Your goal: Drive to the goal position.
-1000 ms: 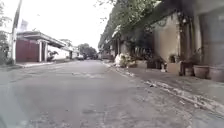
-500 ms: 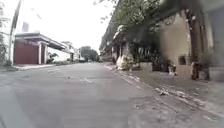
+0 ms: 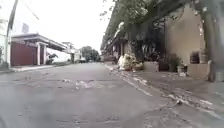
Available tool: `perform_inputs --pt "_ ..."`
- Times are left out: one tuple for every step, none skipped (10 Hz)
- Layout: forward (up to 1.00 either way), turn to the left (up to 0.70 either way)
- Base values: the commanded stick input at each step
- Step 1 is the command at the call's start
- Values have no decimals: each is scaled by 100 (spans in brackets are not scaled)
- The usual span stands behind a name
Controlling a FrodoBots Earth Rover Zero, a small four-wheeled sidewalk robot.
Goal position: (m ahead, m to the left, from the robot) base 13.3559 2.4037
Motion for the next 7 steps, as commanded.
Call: perform_inputs --pt "100 39" --pt "100 6" --pt "100 0" --pt "100 0" --pt "100 0" --pt "100 0" --pt "100 0"
